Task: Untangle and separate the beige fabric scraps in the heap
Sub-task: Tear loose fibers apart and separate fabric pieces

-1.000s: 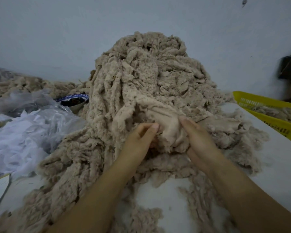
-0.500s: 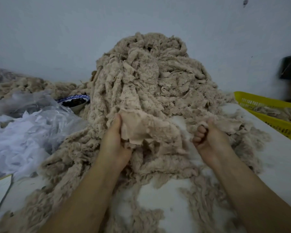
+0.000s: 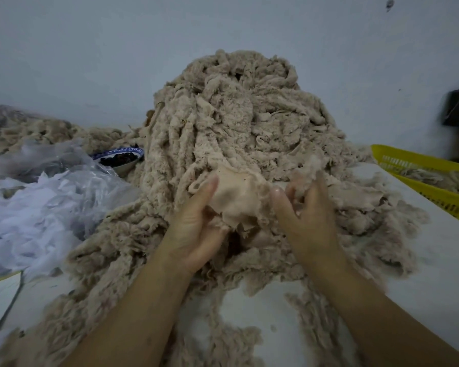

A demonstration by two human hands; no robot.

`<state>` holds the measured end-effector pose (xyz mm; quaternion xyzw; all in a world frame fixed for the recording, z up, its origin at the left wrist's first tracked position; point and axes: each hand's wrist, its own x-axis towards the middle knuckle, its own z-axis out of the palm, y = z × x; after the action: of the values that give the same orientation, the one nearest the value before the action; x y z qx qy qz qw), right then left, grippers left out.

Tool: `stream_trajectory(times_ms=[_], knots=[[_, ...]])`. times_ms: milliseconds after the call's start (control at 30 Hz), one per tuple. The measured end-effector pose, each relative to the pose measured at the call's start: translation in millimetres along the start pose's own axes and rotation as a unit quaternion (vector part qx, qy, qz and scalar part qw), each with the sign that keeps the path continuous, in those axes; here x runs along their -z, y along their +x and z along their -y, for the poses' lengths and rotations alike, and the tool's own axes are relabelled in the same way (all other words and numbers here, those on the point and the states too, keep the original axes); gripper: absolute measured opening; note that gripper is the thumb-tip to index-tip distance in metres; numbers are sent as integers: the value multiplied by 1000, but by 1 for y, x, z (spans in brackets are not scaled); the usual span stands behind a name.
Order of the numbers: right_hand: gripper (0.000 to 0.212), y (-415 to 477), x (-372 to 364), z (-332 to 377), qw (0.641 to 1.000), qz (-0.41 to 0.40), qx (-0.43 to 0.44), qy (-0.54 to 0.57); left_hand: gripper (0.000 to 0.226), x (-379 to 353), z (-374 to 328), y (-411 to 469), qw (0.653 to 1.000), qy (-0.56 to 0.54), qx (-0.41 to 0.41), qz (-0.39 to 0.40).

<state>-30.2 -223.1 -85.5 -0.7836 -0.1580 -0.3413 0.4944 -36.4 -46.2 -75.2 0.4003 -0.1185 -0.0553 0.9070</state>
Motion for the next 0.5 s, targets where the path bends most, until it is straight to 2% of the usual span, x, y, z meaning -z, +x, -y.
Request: stream_trajectory(times_ms=[67,167,267,300,367,400,500], knots=[[39,0,-5,-6,999,38,-8,-37,26,-4,5,1,998,46,25,-31],[49,2,-5,-19,983,136,-104,-67,33,-6,11,3,986,111,13,-125],[54,1,-2,-24,973,156,-169,-11,27,-5,13,1,959,224,-38,-169],[50,1,-1,-21,975,141,-169,10,28,-5,13,1,954,239,-44,-177],[28,4,2,-13,982,88,-160,51,30,-2,13,3,953,224,-46,-199],[25,4,3,-9,984,75,-148,56,29,-2,12,4,955,212,-45,-202],[51,2,2,3,994,106,-32,-25,28,-3,11,4,963,182,-47,-193]])
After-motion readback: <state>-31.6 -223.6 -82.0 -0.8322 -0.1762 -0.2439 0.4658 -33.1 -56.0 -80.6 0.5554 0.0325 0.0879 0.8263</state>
